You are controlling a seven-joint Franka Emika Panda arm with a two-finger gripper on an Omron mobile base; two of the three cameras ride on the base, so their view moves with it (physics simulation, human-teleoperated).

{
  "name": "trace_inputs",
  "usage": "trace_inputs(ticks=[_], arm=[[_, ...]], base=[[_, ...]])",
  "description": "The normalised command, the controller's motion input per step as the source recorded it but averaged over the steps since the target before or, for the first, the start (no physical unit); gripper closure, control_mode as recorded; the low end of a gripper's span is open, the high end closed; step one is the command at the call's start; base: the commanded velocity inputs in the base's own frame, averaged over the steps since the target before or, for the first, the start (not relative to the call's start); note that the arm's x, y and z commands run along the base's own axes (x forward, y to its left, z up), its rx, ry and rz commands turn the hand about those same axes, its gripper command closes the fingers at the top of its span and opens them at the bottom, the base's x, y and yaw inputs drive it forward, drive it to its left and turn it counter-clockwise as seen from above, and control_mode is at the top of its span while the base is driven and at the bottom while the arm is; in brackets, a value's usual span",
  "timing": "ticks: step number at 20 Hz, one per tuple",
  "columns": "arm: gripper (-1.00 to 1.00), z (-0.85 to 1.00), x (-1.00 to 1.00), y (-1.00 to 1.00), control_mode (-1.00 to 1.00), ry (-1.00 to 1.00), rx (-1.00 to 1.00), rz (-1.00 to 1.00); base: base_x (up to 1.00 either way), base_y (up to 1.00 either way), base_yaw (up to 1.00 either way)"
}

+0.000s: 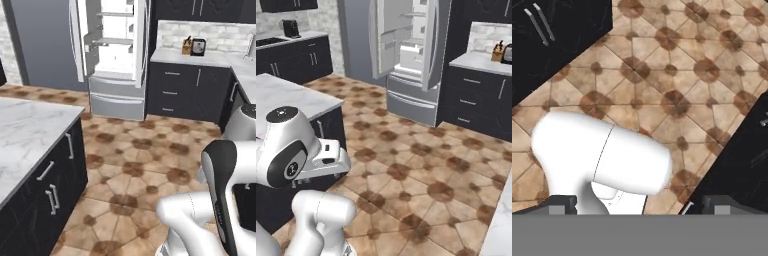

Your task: Open the fridge, grab two sodas, and place both sodas inside the bowl with ice on the dining counter.

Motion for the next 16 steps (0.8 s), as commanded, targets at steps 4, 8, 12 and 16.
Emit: trace_inputs(ticks=[4, 8, 12, 16], arm=[[-1.00, 0.00, 0.00, 0.00, 1.00, 0.00, 0.00, 0.00], [-1.00, 0.00, 0.00, 0.00, 1.00, 0.00, 0.00, 0.00], [-1.00, 0.00, 0.00, 0.00, 1.00, 0.00, 0.00, 0.00], [-1.00, 0.00, 0.00, 0.00, 1.00, 0.00, 0.00, 0.00]], base=[[1.00, 0.14, -0.10], [1.00, 0.16, -0.09], [1.00, 0.09, -0.06], [1.00, 0.17, -0.05]])
